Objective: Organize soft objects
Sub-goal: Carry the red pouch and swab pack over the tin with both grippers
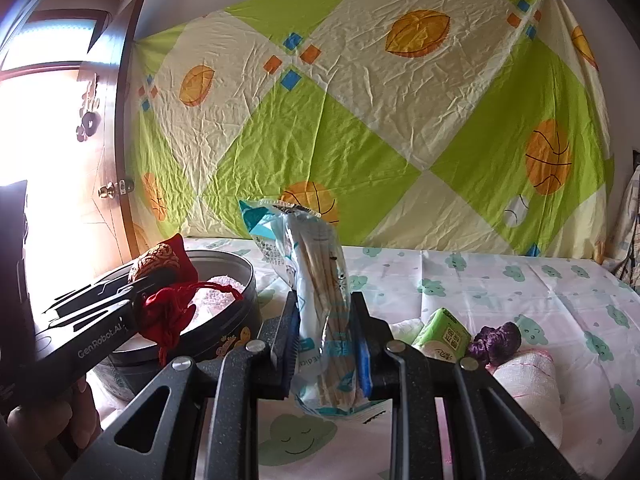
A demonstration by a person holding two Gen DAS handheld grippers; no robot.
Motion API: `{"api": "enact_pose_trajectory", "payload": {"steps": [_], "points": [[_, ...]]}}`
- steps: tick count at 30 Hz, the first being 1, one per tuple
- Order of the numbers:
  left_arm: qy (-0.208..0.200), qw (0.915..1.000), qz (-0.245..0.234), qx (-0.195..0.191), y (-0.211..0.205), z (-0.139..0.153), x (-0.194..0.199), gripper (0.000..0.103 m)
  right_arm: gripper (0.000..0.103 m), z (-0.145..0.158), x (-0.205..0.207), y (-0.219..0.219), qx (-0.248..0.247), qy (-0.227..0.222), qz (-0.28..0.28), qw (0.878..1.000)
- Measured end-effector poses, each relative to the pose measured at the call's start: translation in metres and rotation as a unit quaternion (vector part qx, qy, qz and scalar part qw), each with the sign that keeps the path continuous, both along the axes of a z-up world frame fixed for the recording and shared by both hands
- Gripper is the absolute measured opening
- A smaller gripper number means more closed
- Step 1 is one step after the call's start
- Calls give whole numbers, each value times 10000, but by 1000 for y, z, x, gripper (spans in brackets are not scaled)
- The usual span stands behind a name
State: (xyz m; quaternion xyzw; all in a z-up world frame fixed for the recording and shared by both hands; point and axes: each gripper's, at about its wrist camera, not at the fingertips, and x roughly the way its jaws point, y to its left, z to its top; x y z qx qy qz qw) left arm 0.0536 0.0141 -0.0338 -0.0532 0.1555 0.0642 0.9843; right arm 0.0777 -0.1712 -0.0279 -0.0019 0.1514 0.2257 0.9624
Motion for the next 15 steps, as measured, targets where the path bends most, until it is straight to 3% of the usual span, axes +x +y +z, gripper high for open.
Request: {"api": "enact_pose_trajectory", "payload": {"steps": [15], "points": [[-70,9999,131,15,15,2,-7,24,26,-2,-2,29,-53,15,308,9995]]}}
